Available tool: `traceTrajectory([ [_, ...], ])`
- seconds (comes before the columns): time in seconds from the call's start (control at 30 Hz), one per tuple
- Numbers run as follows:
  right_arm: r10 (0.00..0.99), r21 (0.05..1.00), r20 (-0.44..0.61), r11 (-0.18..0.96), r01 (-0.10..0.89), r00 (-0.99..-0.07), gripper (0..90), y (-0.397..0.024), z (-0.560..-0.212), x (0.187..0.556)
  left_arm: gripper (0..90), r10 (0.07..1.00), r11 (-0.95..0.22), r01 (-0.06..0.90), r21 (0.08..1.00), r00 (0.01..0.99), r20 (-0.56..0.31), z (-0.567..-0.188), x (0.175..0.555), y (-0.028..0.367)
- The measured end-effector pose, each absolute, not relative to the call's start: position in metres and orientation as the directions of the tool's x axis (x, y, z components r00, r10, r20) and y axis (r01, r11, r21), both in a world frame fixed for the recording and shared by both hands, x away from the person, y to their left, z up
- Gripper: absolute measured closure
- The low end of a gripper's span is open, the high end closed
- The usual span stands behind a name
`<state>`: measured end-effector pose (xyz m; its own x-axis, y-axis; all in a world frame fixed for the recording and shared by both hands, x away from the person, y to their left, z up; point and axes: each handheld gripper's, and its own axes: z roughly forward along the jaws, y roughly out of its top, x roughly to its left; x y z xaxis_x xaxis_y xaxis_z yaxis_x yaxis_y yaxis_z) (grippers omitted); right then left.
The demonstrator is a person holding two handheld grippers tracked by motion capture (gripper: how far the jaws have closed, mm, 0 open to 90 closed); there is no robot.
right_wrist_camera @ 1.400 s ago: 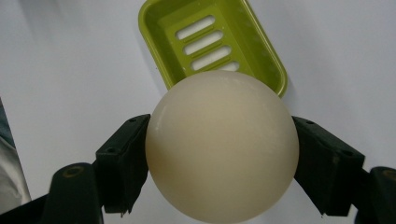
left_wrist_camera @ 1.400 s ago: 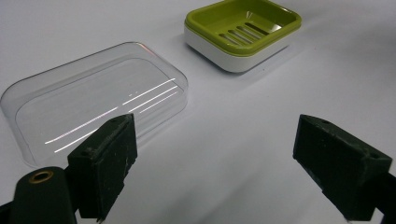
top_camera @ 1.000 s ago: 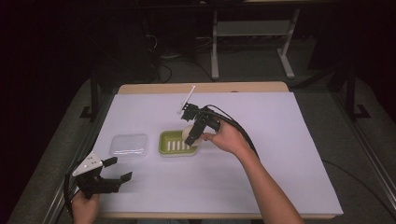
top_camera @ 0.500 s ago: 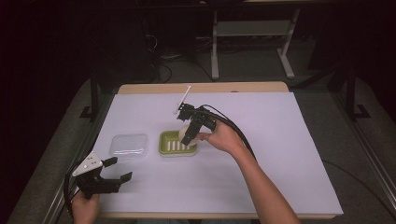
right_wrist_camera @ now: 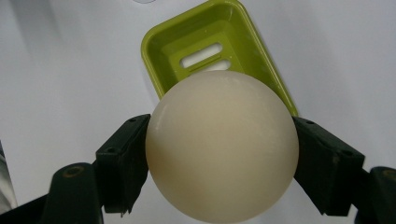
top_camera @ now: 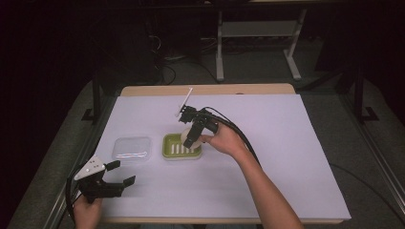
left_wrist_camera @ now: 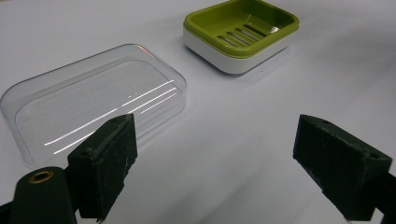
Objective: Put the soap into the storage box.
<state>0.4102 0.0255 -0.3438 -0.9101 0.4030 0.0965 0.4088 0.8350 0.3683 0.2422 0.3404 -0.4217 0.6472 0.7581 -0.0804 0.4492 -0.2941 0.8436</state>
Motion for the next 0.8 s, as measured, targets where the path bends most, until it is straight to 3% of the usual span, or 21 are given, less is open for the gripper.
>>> traceTrajectory([
  [0.8, 0.402, 0.357, 0.109, 0.838, 0.413, -0.909, 24.3, 0.036, -0.355, 0.419, 12.8, 0.759, -0.294, 0.447, 0.845, 0.647, -0.079, -0.421, 0.242, 0.341],
])
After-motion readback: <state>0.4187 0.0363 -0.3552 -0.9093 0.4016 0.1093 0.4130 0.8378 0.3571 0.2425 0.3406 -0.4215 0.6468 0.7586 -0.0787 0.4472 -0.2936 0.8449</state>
